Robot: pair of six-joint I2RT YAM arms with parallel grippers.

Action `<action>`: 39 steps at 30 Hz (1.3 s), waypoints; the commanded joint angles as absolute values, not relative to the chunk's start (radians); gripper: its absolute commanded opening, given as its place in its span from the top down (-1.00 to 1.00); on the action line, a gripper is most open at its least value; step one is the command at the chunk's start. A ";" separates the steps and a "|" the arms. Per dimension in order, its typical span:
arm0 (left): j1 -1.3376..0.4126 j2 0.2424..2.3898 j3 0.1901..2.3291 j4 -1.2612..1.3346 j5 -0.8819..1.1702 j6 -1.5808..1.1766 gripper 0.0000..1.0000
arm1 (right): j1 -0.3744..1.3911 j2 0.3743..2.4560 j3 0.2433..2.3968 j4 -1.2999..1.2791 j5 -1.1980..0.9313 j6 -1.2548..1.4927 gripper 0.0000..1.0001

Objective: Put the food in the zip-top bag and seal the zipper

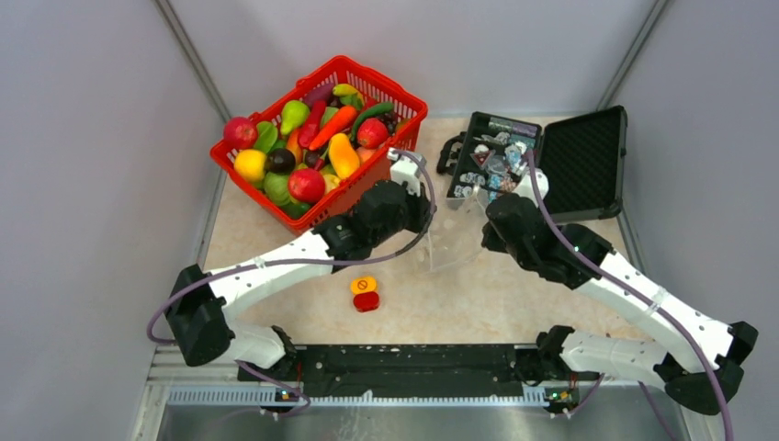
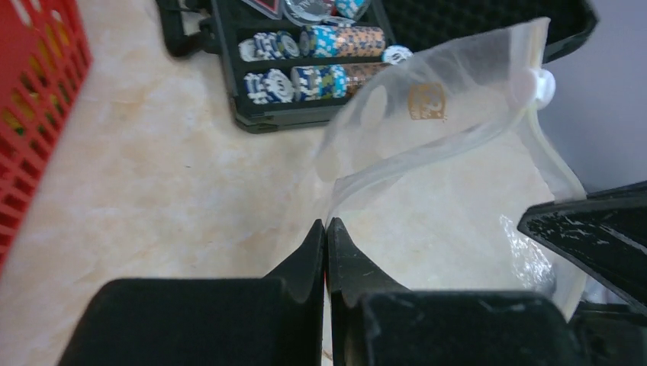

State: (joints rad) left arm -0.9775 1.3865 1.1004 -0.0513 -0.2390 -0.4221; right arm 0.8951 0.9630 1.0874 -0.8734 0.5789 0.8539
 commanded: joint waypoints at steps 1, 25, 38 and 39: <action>-0.939 1.376 1.123 0.059 0.152 -0.534 1.00 | 0.864 1.061 1.293 -0.947 0.574 0.621 1.00; -0.859 1.417 1.091 -0.083 0.056 -0.567 0.57 | 0.709 1.229 1.119 -0.635 0.210 0.545 1.00; -0.837 1.200 1.090 -0.127 -0.038 -0.380 -0.97 | 0.709 1.269 1.111 -0.568 0.189 0.556 1.00; -0.829 1.183 1.094 -0.137 -0.041 -0.367 -0.97 | 0.709 1.268 1.108 -0.563 0.186 0.557 1.00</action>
State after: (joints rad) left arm -0.8516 1.2804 1.0569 -0.1402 0.0235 -0.4561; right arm 0.7151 1.2701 1.1122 -0.6155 0.1986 0.5468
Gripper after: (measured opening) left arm 0.967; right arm 0.005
